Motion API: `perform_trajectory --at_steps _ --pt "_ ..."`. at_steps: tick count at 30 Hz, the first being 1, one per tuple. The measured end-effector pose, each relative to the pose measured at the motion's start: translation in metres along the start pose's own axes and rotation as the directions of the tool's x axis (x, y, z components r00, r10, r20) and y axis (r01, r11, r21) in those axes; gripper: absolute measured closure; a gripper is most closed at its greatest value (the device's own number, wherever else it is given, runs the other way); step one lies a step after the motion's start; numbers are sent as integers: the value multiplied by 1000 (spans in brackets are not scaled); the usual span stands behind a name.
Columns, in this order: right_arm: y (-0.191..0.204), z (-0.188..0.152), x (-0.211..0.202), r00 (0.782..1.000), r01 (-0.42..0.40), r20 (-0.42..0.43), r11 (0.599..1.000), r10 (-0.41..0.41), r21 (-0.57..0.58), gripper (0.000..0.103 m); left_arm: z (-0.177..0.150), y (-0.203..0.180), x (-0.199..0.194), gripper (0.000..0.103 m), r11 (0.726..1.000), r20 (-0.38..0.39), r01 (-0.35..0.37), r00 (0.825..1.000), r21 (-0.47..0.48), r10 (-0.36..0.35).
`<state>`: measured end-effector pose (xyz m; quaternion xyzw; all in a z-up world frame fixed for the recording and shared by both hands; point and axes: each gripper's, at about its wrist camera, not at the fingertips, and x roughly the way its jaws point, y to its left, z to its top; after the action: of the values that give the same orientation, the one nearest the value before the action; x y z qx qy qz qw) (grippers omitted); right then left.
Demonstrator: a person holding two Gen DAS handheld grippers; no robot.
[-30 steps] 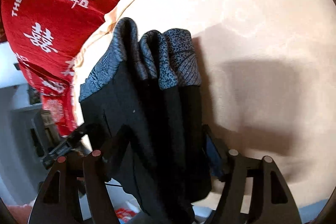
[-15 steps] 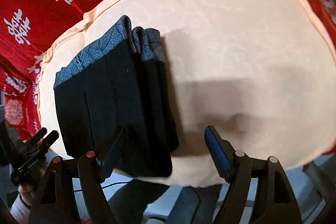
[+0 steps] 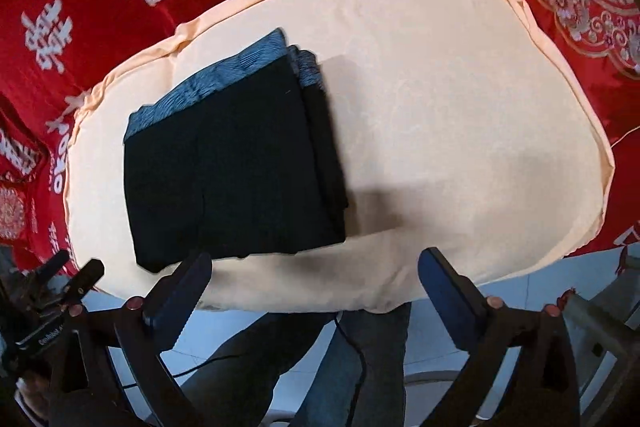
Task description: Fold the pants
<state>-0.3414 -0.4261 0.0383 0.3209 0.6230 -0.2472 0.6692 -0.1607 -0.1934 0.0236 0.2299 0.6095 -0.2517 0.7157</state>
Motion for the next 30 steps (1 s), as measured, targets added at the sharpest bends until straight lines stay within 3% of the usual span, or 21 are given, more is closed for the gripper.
perform_trajectory --at_steps 10,18,30 --pt "46 -13 -16 996 85 -9 992 -86 -90 0 -7 -14 -19 1 997 -14 -81 997 21 81" --pt "68 -15 -27 992 121 -3 985 -122 -122 0 -11 -19 -32 1 996 -9 -83 996 35 84" --pt "80 -19 -38 993 113 1 982 -114 -152 0 -10 -18 -45 1 997 -7 -71 997 -6 71"
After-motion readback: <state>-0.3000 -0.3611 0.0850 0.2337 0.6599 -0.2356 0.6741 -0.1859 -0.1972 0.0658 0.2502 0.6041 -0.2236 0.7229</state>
